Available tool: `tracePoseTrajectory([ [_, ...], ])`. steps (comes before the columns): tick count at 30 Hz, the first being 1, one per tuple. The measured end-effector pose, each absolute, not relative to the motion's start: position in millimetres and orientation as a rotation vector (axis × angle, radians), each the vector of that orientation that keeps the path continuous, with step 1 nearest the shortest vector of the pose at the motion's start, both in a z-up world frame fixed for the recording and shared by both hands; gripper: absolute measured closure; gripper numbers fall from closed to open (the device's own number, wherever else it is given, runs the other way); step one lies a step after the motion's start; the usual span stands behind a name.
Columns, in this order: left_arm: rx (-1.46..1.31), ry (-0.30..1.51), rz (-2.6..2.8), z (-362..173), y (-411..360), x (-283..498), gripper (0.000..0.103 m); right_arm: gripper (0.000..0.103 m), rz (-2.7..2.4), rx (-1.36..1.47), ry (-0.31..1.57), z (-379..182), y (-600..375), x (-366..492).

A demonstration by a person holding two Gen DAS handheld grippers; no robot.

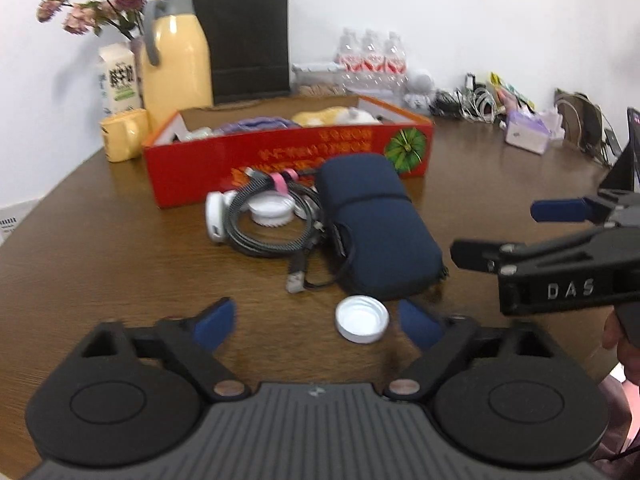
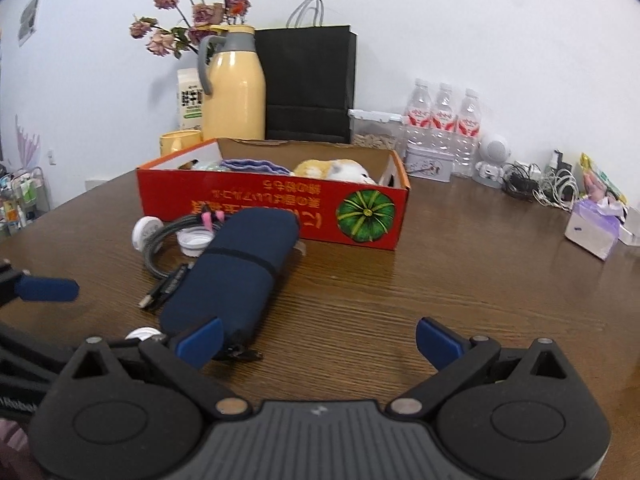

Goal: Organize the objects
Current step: 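Grasp the white bottle cap with the left tool while the right tool grasps the black USB cable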

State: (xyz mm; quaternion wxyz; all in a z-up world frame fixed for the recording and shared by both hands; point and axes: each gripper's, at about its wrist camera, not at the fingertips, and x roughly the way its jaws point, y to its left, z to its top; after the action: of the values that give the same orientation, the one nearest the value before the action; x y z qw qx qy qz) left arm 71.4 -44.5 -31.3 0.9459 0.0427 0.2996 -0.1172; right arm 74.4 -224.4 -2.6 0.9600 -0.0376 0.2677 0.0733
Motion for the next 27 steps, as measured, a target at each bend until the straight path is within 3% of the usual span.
tracePoseTrajectory([
  [1,0.085,0.621,-0.249,-34,-46,73,0.03,0.0,0.153,-0.068,0.544,-3,-227,75],
  [5,0.073,0.61,-0.289,-37,-48,73,0.073,0.0,0.157,-0.061,0.545,-6,-228,77],
  [21,0.001,0.521,-0.075,-8,19,63,0.074,0.0,0.247,-0.1,0.507,2,-198,75],
  [27,-0.01,0.508,-0.015,-6,47,59,0.074,0.017,0.349,-0.11,0.475,15,-165,76],
])
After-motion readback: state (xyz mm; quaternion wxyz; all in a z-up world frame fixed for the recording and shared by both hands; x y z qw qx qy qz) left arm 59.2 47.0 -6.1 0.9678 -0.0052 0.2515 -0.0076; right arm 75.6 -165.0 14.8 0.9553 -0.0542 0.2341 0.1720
